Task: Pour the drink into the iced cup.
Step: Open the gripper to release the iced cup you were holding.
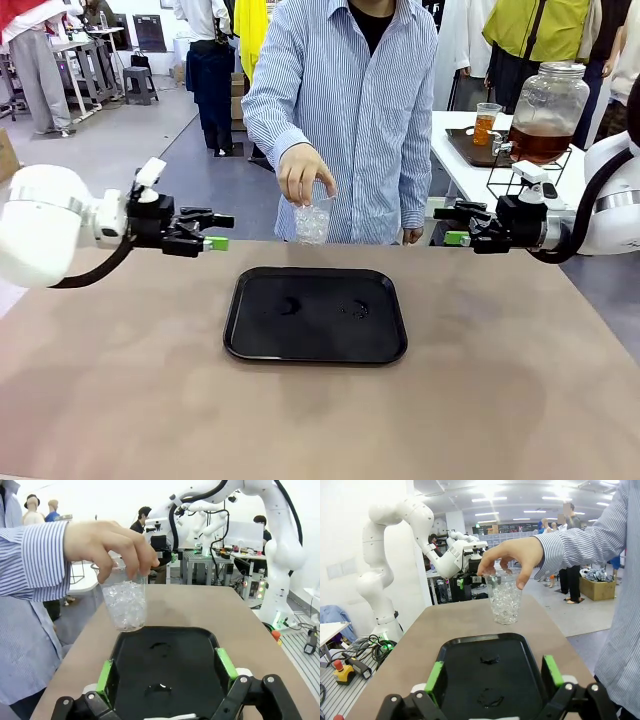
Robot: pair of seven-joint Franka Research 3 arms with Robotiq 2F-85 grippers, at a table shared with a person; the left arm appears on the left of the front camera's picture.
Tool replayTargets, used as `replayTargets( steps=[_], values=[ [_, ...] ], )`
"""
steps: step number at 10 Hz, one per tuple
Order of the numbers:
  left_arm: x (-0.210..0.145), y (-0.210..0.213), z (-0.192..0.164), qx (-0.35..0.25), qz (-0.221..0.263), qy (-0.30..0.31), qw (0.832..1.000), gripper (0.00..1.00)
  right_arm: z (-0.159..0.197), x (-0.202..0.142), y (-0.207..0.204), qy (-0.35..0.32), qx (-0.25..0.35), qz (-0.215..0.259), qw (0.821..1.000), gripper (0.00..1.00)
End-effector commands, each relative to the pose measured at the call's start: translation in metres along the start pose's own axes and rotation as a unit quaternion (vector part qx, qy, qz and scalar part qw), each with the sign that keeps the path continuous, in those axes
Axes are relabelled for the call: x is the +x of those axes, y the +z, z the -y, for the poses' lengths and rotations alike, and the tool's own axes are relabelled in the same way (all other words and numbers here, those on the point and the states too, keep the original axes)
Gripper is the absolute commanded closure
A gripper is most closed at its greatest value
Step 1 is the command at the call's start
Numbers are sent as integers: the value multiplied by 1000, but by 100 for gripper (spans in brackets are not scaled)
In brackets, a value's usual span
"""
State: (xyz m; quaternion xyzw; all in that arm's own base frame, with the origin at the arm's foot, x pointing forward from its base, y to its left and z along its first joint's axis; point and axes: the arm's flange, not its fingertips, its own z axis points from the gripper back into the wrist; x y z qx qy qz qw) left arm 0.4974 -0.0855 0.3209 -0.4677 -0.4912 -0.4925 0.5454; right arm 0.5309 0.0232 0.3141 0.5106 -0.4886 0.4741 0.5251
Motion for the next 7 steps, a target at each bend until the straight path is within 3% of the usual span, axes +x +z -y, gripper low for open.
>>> replayTargets(
  steps=[1, 7],
  values=[
    [2, 13, 9, -4, -4, -36, 999, 0, 1, 4, -1, -5, 5, -2, 1000, 0],
    [2, 15, 1, 5, -1, -27, 1000, 0, 1, 4, -1, -5, 5, -2, 1000, 0]
  ],
)
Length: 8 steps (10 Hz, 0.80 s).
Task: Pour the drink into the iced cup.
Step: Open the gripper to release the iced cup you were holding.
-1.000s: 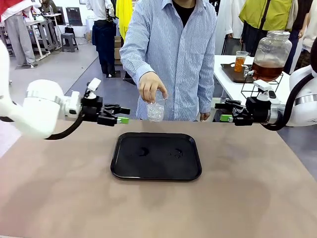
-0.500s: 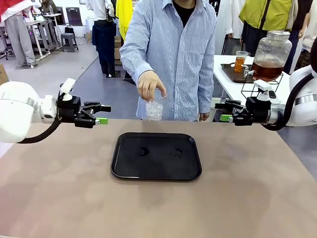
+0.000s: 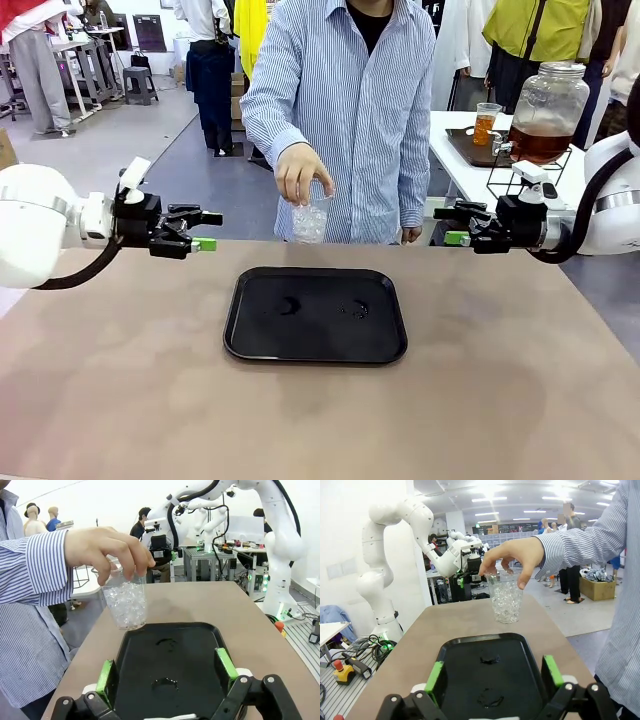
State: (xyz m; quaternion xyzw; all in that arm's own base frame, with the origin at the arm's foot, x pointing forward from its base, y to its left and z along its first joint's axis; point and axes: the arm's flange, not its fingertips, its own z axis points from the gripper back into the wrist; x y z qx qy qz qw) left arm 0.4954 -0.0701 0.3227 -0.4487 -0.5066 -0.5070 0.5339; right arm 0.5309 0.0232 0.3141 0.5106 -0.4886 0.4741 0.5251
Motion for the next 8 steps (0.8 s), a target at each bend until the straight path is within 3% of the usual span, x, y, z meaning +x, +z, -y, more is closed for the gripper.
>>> replayTargets(
  steps=[1, 8],
  values=[
    [1, -1, 0, -1, 1, 3, 1000, 0, 1, 4, -1, -5, 5, -2, 1000, 0],
    [1, -1, 0, -1, 1, 3, 1000, 0, 1, 4, -1, -5, 5, -2, 1000, 0]
  ],
)
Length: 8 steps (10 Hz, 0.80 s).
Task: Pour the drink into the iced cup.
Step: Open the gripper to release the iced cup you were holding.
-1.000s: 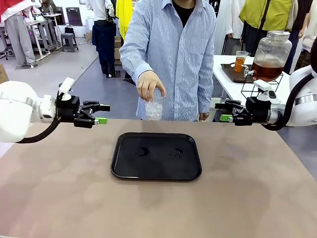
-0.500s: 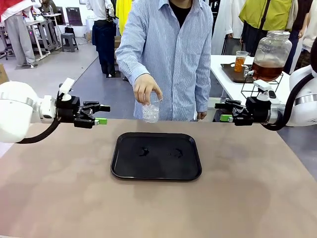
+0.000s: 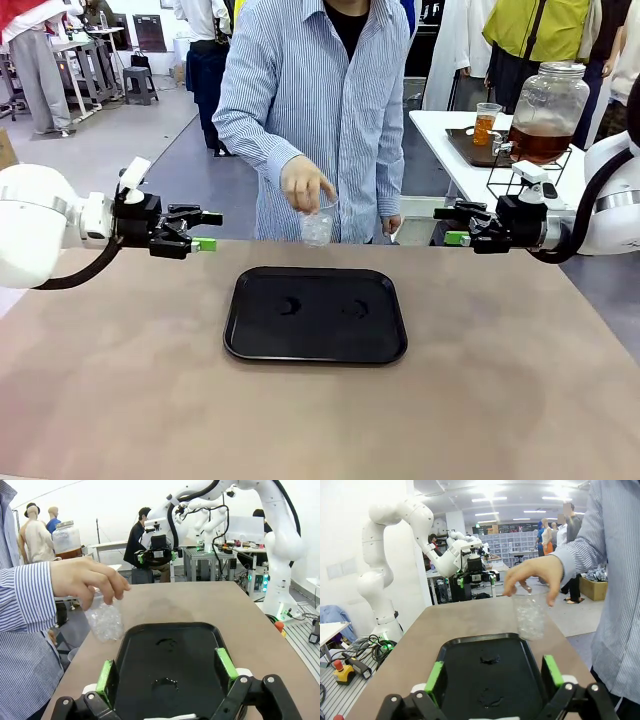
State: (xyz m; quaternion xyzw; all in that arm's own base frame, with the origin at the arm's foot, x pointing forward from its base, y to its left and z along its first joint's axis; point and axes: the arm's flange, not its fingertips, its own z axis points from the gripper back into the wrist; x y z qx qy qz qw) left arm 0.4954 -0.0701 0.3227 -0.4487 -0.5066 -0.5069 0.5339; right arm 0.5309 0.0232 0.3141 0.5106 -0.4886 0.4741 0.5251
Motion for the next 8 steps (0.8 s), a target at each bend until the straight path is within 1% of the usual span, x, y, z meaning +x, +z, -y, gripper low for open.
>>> replayTargets(
  steps=[1, 8],
  values=[
    [1, -1, 0, -1, 1, 3, 1000, 0, 1, 4, -1, -5, 5, -2, 1000, 0],
    [1, -1, 0, -1, 1, 3, 1000, 0, 1, 4, -1, -5, 5, -2, 1000, 0]
  ],
)
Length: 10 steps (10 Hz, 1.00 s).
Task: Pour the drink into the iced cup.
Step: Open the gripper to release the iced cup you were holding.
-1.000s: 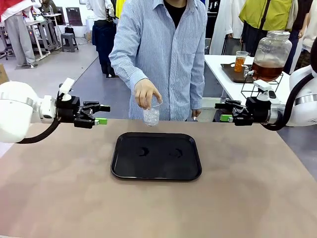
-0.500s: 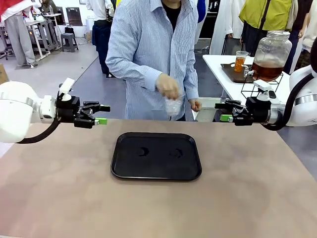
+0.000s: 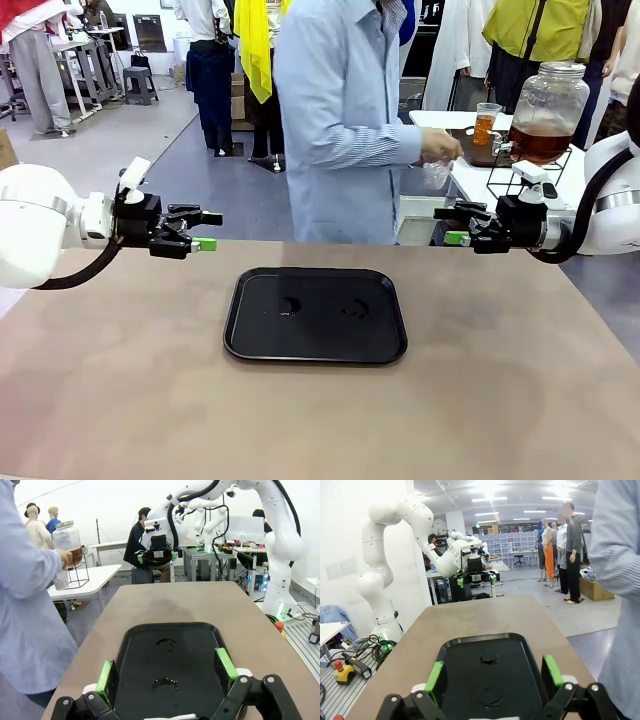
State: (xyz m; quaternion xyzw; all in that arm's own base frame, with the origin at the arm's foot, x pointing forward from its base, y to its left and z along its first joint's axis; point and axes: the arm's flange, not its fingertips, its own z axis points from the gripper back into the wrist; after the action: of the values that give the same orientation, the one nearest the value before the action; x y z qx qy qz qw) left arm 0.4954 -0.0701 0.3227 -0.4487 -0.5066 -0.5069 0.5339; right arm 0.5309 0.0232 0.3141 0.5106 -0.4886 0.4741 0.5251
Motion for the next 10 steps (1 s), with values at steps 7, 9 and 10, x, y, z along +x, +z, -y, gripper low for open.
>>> replayTargets(
  steps=[7, 9, 10],
  values=[
    [1, -1, 0, -1, 1, 3, 1000, 0, 1, 4, -1, -5, 5, -2, 1000, 0],
    [1, -1, 0, -1, 1, 3, 1000, 0, 1, 4, -1, -5, 5, -2, 1000, 0],
    [1, -1, 0, -1, 1, 3, 1000, 0, 1, 4, -1, -5, 5, -2, 1000, 0]
  ],
)
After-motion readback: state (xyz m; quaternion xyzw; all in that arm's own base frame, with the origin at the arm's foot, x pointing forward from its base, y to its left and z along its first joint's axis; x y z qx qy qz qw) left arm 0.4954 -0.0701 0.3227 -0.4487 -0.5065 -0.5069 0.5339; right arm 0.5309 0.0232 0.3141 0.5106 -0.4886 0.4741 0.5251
